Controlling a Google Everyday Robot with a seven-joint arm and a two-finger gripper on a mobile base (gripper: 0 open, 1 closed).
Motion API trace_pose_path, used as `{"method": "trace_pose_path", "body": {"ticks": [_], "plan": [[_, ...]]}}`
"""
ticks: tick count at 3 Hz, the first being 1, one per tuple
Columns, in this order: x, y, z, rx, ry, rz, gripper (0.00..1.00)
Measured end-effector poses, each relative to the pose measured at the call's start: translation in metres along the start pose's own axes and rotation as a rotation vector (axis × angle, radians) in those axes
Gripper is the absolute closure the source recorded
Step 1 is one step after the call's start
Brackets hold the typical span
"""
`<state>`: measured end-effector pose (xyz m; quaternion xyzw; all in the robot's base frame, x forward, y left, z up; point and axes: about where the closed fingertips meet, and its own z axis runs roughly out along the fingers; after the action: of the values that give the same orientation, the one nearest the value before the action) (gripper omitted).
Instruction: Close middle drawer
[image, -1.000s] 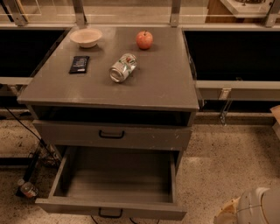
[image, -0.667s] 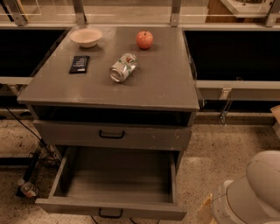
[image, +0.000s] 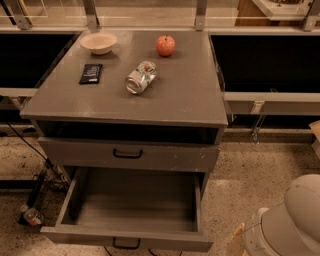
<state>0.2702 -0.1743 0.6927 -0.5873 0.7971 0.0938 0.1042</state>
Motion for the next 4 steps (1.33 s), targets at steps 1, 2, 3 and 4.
{"method": "trace_pose_path", "body": {"ticks": [1, 2, 3, 4], "plan": [[0.011, 0.002, 0.019, 0.007, -0.028, 0.047, 1.00], [0.032, 0.003, 0.059, -0.006, -0.045, 0.127, 1.00], [0.050, 0.002, 0.098, -0.038, -0.028, 0.199, 1.00], [0.050, 0.002, 0.098, -0.038, -0.028, 0.199, 1.00]]}}
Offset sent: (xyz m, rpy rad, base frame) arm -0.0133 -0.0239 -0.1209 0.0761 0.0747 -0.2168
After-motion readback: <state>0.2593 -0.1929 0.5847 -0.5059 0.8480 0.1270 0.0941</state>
